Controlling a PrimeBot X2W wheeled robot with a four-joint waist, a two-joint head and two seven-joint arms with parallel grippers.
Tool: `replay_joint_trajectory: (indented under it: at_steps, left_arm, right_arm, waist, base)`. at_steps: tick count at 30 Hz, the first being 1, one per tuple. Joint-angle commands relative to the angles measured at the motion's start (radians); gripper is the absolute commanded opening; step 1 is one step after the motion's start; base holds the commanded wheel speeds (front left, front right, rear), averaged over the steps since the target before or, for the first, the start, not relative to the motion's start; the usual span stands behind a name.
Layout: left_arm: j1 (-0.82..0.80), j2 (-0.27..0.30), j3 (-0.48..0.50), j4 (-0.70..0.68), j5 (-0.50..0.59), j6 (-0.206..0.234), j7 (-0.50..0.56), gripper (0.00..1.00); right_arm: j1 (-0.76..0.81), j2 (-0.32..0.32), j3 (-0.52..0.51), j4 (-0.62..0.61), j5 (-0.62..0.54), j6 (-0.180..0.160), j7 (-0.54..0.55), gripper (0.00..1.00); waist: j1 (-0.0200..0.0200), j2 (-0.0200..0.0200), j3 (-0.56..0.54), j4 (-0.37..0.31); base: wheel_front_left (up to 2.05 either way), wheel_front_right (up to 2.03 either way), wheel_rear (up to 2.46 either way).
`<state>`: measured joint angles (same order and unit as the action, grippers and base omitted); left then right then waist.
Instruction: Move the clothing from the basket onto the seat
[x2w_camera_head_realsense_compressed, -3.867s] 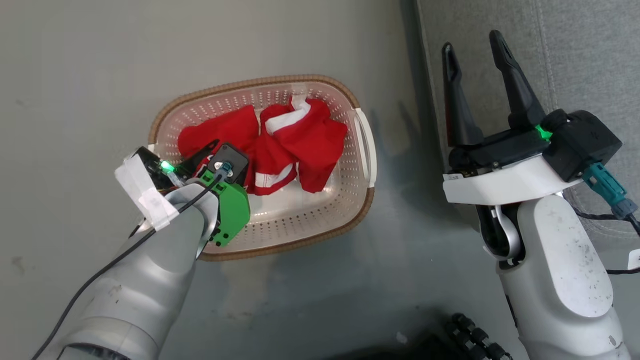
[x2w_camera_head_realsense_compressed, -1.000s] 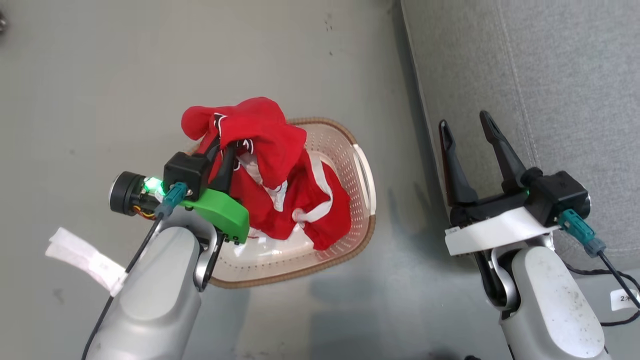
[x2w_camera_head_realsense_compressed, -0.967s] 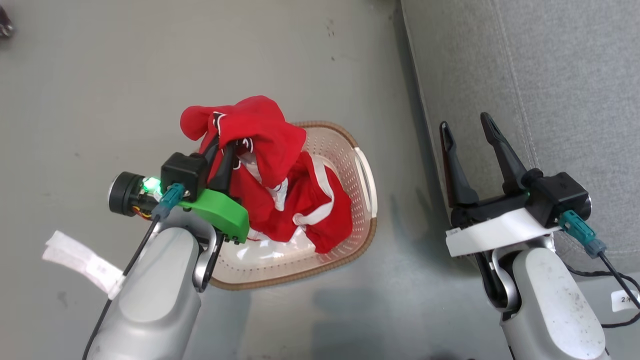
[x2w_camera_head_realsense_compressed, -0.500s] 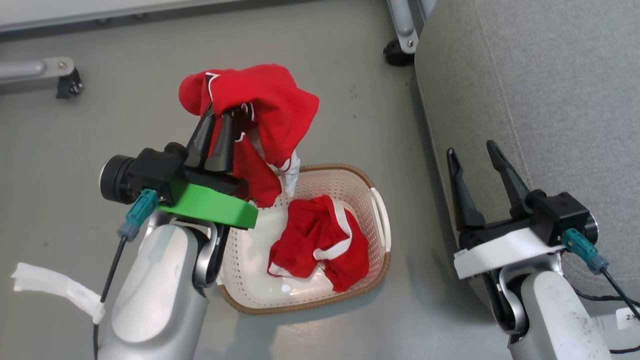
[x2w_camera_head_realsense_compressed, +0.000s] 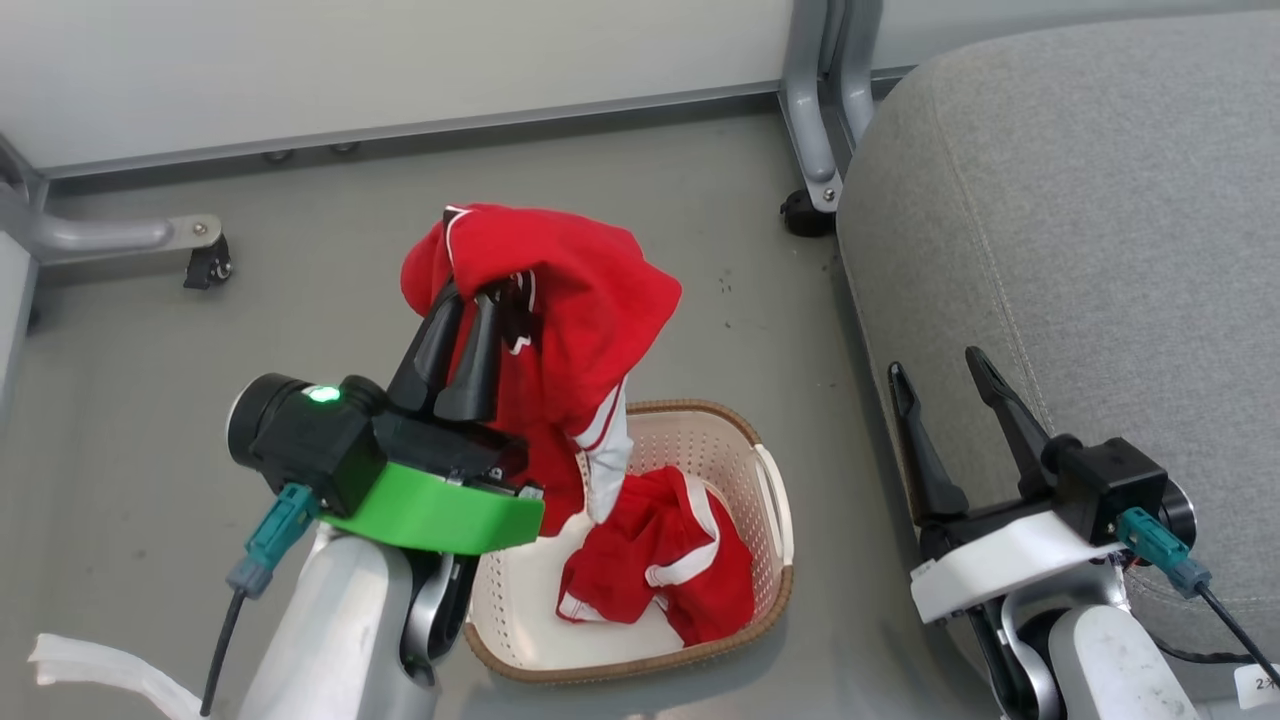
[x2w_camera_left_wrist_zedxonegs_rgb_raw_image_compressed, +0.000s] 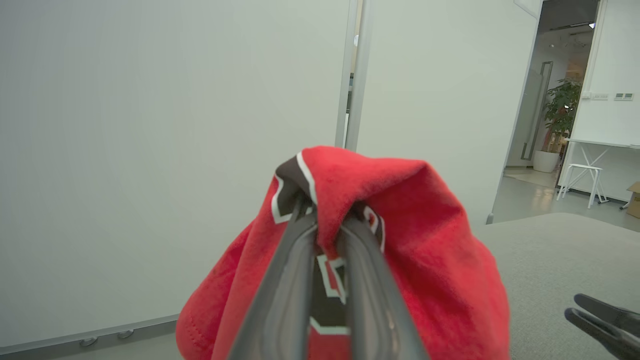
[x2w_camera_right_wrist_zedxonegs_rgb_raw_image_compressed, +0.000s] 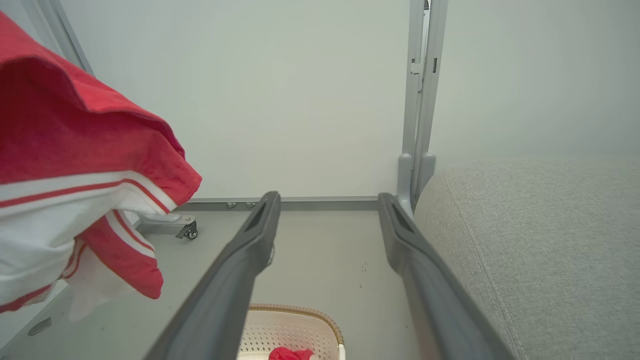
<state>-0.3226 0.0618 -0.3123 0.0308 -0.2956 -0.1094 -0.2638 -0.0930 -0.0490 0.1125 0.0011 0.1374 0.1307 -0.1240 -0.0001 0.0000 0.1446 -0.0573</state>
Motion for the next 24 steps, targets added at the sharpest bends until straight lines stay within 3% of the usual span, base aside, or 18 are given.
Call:
replay_joint_trajectory:
  at_steps: [1,24]
  left_arm:
    - [0.023,0.002,0.001,-0.011,-0.001,-0.004,-0.001,0.00]
    - [0.130,0.025,-0.033,-0.068,-0.032,-0.002,0.000,0.00]
  right_arm:
    - [0.020,-0.003,0.001,-0.007,0.003,0.000,0.006,1.00]
    - [0.090,-0.003,0.026,-0.038,0.020,0.000,0.041,1.00]
  waist:
    - [0.0001,0.0000,-0.031,0.004]
    - [0.0001,0.0000,-0.085,-0.009]
  base:
    - [0.00,0.00,0.00]
    - [0.00,0.00,0.00]
